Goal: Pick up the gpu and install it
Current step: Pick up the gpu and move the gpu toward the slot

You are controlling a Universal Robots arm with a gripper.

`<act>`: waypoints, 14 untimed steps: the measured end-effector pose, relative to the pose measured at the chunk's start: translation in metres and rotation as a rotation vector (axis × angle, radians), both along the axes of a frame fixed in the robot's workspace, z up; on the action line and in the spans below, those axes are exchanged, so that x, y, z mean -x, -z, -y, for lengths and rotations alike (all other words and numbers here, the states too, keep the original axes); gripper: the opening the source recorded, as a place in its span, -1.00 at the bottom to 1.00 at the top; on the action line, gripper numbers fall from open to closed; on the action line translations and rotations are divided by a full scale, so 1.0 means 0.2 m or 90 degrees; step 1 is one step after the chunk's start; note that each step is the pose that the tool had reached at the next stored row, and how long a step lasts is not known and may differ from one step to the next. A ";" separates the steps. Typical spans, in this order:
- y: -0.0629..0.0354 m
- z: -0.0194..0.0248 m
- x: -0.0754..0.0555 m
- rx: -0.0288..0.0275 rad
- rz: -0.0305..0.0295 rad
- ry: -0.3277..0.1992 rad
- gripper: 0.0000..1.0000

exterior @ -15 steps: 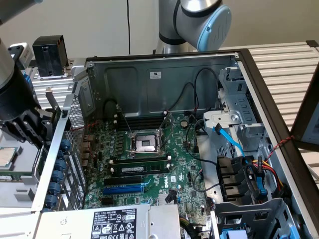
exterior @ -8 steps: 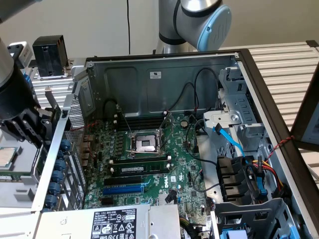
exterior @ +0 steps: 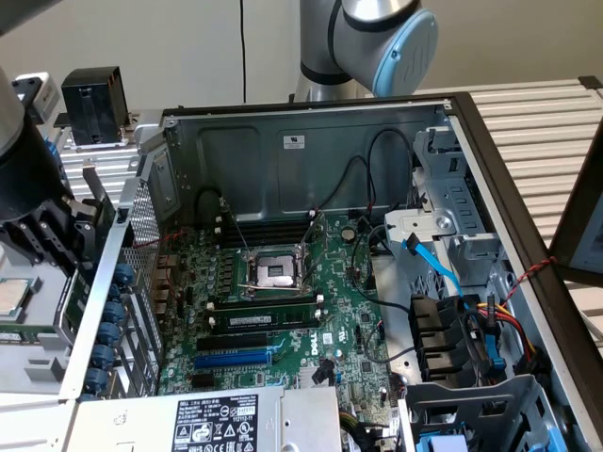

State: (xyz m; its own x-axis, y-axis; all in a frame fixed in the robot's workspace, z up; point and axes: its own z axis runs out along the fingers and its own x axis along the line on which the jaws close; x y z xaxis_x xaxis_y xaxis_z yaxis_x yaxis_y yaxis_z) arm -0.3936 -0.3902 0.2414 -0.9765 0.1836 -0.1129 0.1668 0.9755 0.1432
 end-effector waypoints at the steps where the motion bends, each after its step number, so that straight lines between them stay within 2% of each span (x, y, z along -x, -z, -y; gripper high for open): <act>1: -0.008 0.000 0.00 0.0000 -0.0007 0.000 -0.44; 11: -0.107 0.001 0.00 0.0000 -0.0130 0.000 -0.44; 14: -0.155 0.001 0.00 0.0000 -0.0161 0.000 -0.44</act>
